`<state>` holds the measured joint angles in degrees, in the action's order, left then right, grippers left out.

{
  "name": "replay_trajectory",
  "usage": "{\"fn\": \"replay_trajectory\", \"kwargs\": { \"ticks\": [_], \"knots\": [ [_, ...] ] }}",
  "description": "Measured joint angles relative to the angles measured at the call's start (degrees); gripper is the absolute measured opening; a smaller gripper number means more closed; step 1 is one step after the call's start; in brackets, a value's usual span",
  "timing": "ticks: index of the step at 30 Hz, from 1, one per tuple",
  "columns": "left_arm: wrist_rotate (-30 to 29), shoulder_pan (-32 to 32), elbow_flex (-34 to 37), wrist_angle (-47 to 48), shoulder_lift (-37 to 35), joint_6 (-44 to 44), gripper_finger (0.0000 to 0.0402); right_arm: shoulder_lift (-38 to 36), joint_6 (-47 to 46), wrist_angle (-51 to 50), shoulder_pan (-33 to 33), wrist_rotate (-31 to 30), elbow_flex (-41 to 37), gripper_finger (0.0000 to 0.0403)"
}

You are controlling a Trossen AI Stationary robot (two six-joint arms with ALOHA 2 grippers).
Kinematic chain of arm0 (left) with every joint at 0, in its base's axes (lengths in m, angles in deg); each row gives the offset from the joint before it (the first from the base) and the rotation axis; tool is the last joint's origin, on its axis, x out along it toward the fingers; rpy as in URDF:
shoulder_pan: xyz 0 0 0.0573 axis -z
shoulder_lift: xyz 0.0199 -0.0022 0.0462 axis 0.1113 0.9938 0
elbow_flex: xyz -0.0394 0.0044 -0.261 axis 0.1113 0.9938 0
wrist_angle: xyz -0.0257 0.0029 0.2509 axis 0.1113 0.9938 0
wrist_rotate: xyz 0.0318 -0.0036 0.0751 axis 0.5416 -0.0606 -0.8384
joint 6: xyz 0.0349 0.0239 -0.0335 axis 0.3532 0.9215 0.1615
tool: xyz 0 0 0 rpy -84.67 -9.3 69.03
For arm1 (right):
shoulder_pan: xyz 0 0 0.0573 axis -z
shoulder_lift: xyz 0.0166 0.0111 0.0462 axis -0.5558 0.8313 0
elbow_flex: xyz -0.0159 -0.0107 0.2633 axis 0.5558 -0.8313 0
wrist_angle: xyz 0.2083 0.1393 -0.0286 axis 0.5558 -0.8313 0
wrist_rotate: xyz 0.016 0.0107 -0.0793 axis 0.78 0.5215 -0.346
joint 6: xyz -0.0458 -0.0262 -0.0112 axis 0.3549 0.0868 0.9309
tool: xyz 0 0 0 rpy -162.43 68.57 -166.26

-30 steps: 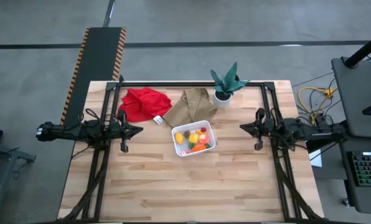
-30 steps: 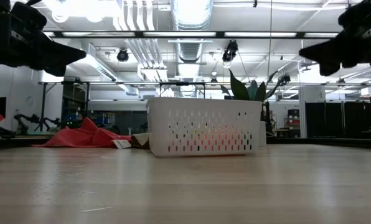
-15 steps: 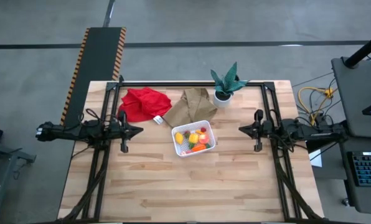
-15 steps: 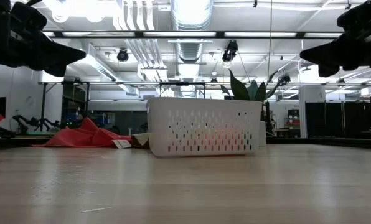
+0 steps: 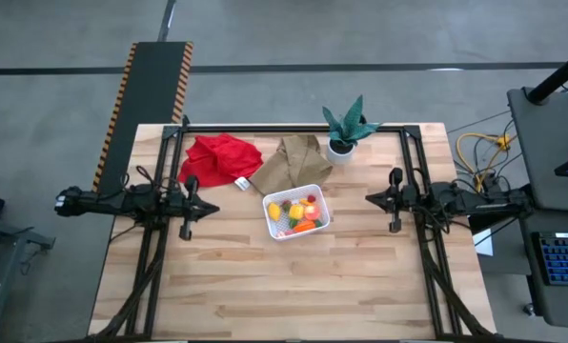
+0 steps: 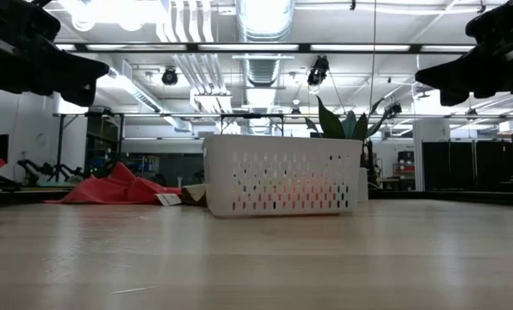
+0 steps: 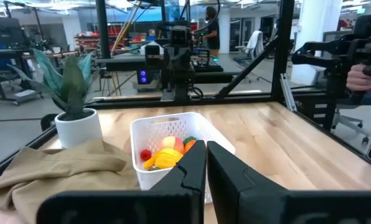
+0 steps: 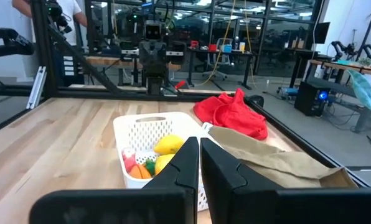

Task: Pick and placing Produce into tupperware
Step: Return to Home Position

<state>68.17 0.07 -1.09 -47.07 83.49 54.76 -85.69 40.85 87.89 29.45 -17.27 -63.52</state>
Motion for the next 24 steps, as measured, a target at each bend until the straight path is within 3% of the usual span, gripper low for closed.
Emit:
{"fn": "replay_trajectory", "kwargs": {
  "ticks": [15, 24],
  "knots": [
    [0.3, 0.0, 0.0, -0.3, 0.1, 0.0, 0.0000, 0.0, 2.8, 0.6, 0.0, 0.0, 0.0, 0.0008],
    [0.3, 0.0, 0.0, -0.4, 0.1, 0.0, 0.0000, 0.0, -0.1, 0.6, 0.0, -0.3, 0.0, 0.0008]
  ]
}}
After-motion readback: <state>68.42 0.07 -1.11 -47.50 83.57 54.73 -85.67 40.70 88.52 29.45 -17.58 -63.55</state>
